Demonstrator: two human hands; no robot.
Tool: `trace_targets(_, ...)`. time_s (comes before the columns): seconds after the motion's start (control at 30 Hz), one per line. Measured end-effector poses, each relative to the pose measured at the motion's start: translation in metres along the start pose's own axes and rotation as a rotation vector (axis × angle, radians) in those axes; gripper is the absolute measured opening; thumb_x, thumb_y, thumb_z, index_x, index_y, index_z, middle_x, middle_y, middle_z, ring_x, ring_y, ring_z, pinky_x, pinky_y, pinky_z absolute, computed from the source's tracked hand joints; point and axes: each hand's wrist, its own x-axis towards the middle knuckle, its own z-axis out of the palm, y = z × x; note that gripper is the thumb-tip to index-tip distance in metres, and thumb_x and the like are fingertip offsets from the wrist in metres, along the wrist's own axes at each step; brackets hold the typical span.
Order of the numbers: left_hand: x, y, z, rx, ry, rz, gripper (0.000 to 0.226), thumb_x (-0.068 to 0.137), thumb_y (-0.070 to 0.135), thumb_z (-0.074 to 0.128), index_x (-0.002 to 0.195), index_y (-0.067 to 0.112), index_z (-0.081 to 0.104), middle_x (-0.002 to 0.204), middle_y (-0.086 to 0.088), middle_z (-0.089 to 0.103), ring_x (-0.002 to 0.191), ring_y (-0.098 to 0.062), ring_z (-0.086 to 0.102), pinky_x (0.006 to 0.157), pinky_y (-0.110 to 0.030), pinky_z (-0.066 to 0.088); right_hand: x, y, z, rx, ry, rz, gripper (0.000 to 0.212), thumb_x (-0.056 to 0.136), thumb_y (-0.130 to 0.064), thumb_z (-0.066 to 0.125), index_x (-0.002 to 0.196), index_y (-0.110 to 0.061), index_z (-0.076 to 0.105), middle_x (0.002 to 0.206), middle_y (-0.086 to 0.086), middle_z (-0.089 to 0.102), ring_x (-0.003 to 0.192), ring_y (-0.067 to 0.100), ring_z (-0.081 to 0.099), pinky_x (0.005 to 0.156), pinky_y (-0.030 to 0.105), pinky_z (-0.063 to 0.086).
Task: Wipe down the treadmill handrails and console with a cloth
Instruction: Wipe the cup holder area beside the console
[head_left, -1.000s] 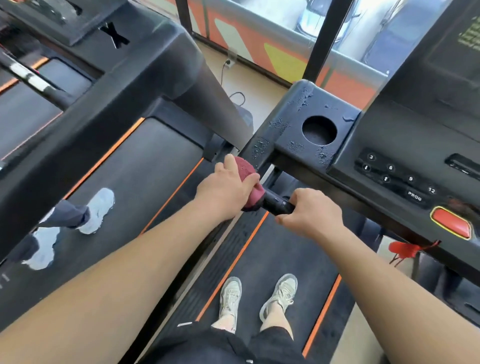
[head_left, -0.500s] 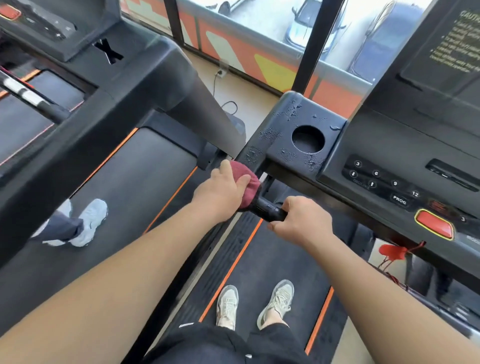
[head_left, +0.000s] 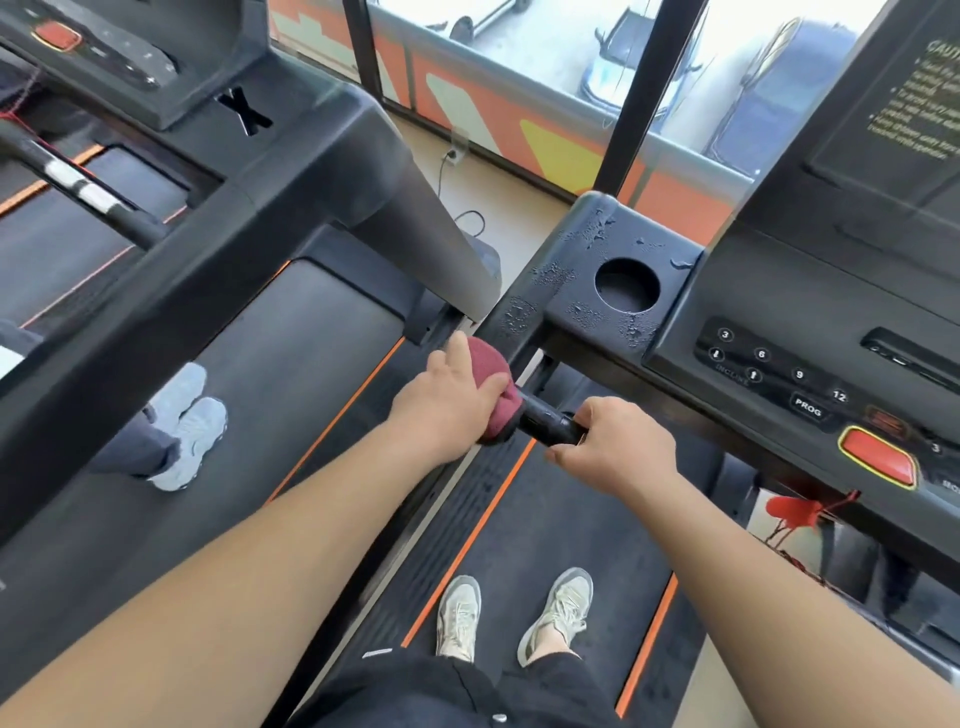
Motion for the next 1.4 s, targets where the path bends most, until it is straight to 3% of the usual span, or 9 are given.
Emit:
trace_targets(0.17, -0.053, -0.019, 0.022, 0.348, 0.105, 0.025, 0.093, 0.101, 0.066, 0.029, 0.158, 0.006, -0.015, 0.152, -0.017, 0.027, 0.123, -0.034, 0.049, 0.098, -0.046, 0.048, 0.004, 0.0, 0.003, 0.001, -0.003, -0.001, 0.035, 0.07, -0.053, 0.071, 0.084, -0.024, 0.058, 0.089, -0.01, 0.06, 0.088, 0.019, 0.059, 0.062, 0.028, 0.038)
trace_targets(0.43, 0.034, 0.017, -0.005, -0.055, -0.002, -0.083, 0.085, 0.091, 0.079, 0.04, 0.141, 0.011, 0.033, 0.139, -0.016, 0.054, 0.124, -0.037, 0.056, 0.097, -0.047, 0.047, 0.002, -0.002, 0.001, -0.037, -0.001, -0.01, 0.033, 0.071, -0.05, 0.071, 0.084, -0.022, 0.06, 0.085, -0.01, 0.06, 0.084, 0.02, 0.058, 0.06, 0.029, 0.037)
trace_targets(0.67, -0.043, -0.012, 0.027, 0.373, 0.127, 0.033, 0.091, 0.102, 0.064, 0.028, 0.158, 0.006, -0.014, 0.146, -0.016, 0.03, 0.122, -0.033, 0.048, 0.099, -0.045, 0.048, 0.006, 0.0, 0.003, -0.036, -0.005, -0.02, 0.033, 0.07, -0.049, 0.07, 0.084, -0.022, 0.058, 0.084, -0.01, 0.058, 0.084, 0.019, 0.058, 0.056, 0.027, 0.032)
trace_targets(0.8, -0.004, -0.002, 0.007, 0.138, 0.051, 0.022, 0.076, 0.104, 0.061, 0.026, 0.158, 0.01, 0.01, 0.147, -0.018, 0.041, 0.128, -0.038, 0.052, 0.101, -0.05, 0.046, 0.007, -0.001, 0.002, -0.052, -0.014, -0.032, 0.032, 0.069, -0.048, 0.071, 0.083, -0.022, 0.059, 0.083, -0.01, 0.057, 0.082, 0.02, 0.058, 0.053, 0.026, 0.028)
trace_targets(0.87, 0.024, 0.005, -0.005, -0.016, -0.016, -0.017, 0.065, 0.104, 0.063, 0.023, 0.143, 0.012, 0.031, 0.142, -0.019, 0.05, 0.123, -0.041, 0.056, 0.099, -0.051, 0.046, 0.006, -0.002, 0.001, -0.055, -0.016, -0.032, 0.032, 0.071, -0.048, 0.072, 0.083, -0.022, 0.059, 0.081, -0.01, 0.057, 0.08, 0.02, 0.057, 0.052, 0.025, 0.028)
trace_targets(0.93, 0.03, 0.008, -0.006, -0.066, -0.009, -0.032, 0.062, 0.103, 0.064, 0.025, 0.135, 0.012, 0.035, 0.138, -0.021, 0.054, 0.121, -0.042, 0.056, 0.098, -0.051, 0.046, 0.004, -0.002, -0.001, -0.054, -0.016, -0.028, 0.032, 0.071, -0.048, 0.072, 0.083, -0.022, 0.058, 0.082, -0.01, 0.057, 0.08, 0.019, 0.056, 0.053, 0.026, 0.028)
trace_targets(1.03, -0.005, 0.0, 0.011, 0.111, 0.067, -0.018, 0.079, 0.102, 0.064, 0.033, 0.155, 0.01, 0.012, 0.142, -0.017, 0.044, 0.121, -0.039, 0.056, 0.096, -0.048, 0.047, 0.004, -0.002, -0.001, -0.054, -0.017, -0.019, 0.032, 0.072, -0.048, 0.072, 0.084, -0.022, 0.058, 0.085, -0.009, 0.059, 0.082, 0.019, 0.057, 0.055, 0.027, 0.032)
trace_targets(1.17, -0.038, -0.015, 0.029, 0.41, 0.119, 0.016, 0.092, 0.103, 0.064, 0.03, 0.158, 0.005, -0.014, 0.146, -0.015, 0.032, 0.121, -0.031, 0.052, 0.094, -0.043, 0.05, 0.004, -0.003, -0.002, -0.04, -0.024, -0.014, 0.032, 0.071, -0.048, 0.072, 0.087, -0.023, 0.06, 0.087, -0.01, 0.059, 0.083, 0.019, 0.056, 0.057, 0.028, 0.033)
trace_targets(1.4, 0.027, 0.014, -0.002, -0.005, 0.0, -0.009, 0.07, 0.104, 0.062, 0.029, 0.15, 0.009, 0.021, 0.145, -0.021, 0.044, 0.125, -0.041, 0.053, 0.097, -0.05, 0.044, 0.001, -0.003, -0.002, -0.023, -0.013, -0.01, 0.033, 0.07, -0.05, 0.071, 0.085, -0.024, 0.059, 0.086, -0.01, 0.059, 0.085, 0.02, 0.059, 0.061, 0.028, 0.039)
